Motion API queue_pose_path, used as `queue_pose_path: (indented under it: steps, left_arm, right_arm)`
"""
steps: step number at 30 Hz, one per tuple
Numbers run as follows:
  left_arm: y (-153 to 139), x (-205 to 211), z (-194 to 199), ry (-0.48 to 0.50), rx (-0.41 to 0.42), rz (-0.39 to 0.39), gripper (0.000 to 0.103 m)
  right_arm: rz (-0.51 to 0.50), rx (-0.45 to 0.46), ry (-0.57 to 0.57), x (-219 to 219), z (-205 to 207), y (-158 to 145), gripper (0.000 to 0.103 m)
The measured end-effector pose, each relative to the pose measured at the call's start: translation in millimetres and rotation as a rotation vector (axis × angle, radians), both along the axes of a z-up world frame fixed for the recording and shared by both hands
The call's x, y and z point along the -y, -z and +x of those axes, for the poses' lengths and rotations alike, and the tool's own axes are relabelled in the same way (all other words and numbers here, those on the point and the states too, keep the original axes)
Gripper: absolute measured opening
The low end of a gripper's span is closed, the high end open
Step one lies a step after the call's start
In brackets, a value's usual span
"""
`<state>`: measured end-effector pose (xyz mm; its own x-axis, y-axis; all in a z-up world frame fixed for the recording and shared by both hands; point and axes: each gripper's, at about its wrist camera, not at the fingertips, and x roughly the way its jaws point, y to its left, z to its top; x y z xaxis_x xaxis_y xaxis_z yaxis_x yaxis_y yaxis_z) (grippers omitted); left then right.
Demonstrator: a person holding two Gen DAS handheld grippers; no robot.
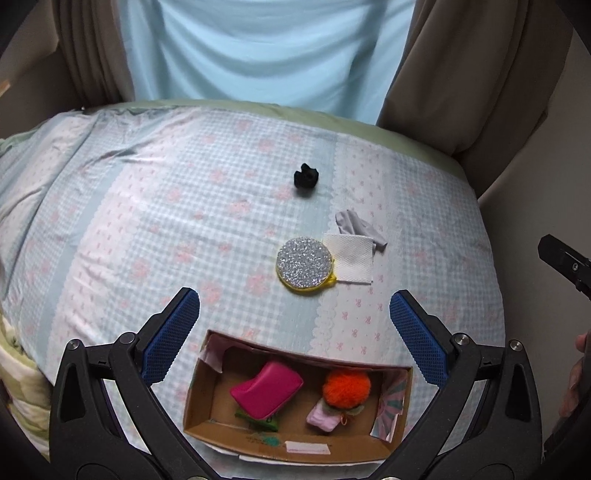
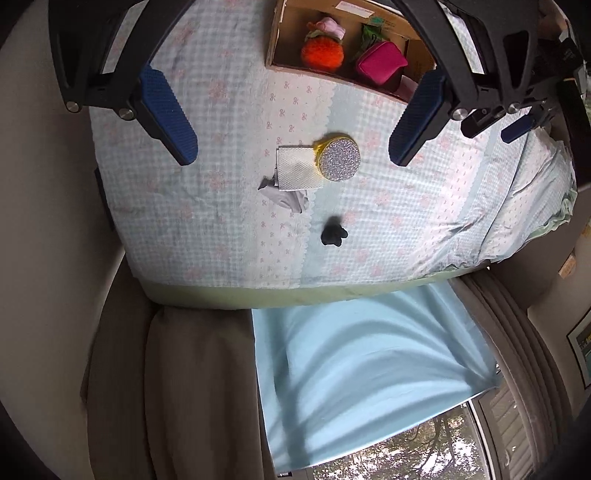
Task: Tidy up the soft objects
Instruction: 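Lift both tools away from the box toward the glitter mirror, then grasp the glitter mirror with the left tool while the right grasps the grey cloth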
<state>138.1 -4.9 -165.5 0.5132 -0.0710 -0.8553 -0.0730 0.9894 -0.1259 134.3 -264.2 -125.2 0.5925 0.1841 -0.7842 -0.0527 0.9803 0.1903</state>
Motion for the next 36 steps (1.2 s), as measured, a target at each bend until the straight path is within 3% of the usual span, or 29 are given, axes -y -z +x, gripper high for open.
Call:
queue_pose_path:
  steps: [11,19,28,33,36]
  left_arm:
    - [123.4,13.6,112.0,0.117,-0.194,0.010,0.103]
    - [212.7,38.3,159.2,0.200,-0.294,0.050,0.103]
    - [279.4,53.8,183.0,0.224,-0.392,0.068,0.103]
    - [302.3,56.0,192.2,0.232,-0.419,0.052,0.102]
    - [306.3,57.5,193.8,0.239,-0.418,0.045,0.100]
  right_arm:
    - [0.047,-0.152,0.055,-11.3,124.2,103.4,0.103]
    - [0.065,-0.253,0.061,-23.2,185.9,186.1,0.103]
    - [0.011,-0.342,-0.019,-51.6,235.2,270.1,0.103]
    - [-0.033,-0.421,-0.046,-60.8,259.2,310.8,0.102]
    - [-0.033,-0.459,-0.062,-62.8,267.1,326.3,0.078]
